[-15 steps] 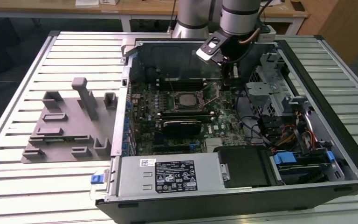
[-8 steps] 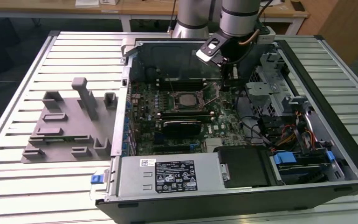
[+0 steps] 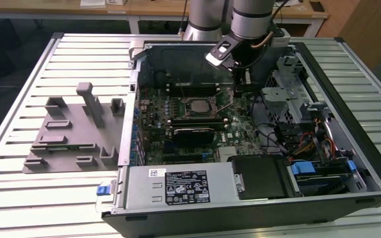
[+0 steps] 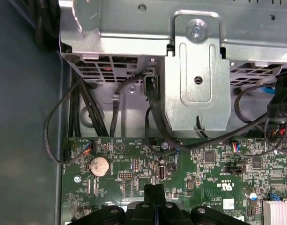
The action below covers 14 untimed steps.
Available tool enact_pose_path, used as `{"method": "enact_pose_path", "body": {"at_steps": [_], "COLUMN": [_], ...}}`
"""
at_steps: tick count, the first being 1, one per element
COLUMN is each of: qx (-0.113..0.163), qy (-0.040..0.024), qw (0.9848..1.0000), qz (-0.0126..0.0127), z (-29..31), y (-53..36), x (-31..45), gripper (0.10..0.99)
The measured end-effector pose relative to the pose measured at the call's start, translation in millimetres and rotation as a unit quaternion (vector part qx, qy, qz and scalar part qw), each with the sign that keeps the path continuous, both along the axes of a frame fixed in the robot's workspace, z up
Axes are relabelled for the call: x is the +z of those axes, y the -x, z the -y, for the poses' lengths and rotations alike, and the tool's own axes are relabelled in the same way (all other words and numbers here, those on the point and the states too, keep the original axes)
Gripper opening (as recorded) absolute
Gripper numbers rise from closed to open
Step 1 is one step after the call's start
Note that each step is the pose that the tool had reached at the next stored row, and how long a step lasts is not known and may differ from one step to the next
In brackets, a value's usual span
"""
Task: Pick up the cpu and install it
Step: 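Close the cpu cover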
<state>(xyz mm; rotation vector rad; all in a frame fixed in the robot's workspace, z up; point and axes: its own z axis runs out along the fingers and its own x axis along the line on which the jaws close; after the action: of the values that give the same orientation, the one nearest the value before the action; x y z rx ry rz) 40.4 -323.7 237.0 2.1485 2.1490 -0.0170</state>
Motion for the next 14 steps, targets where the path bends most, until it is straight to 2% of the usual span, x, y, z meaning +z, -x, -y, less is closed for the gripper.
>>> {"method": "enact_pose_path", "body": {"at_steps": [14], "qx": [0.0], "qy": [0.0], "qw": [1.0], "qz": [0.0], "z": [0.0], "y": [16.2], "x": [-0.1], "gripper": [0.106]}}
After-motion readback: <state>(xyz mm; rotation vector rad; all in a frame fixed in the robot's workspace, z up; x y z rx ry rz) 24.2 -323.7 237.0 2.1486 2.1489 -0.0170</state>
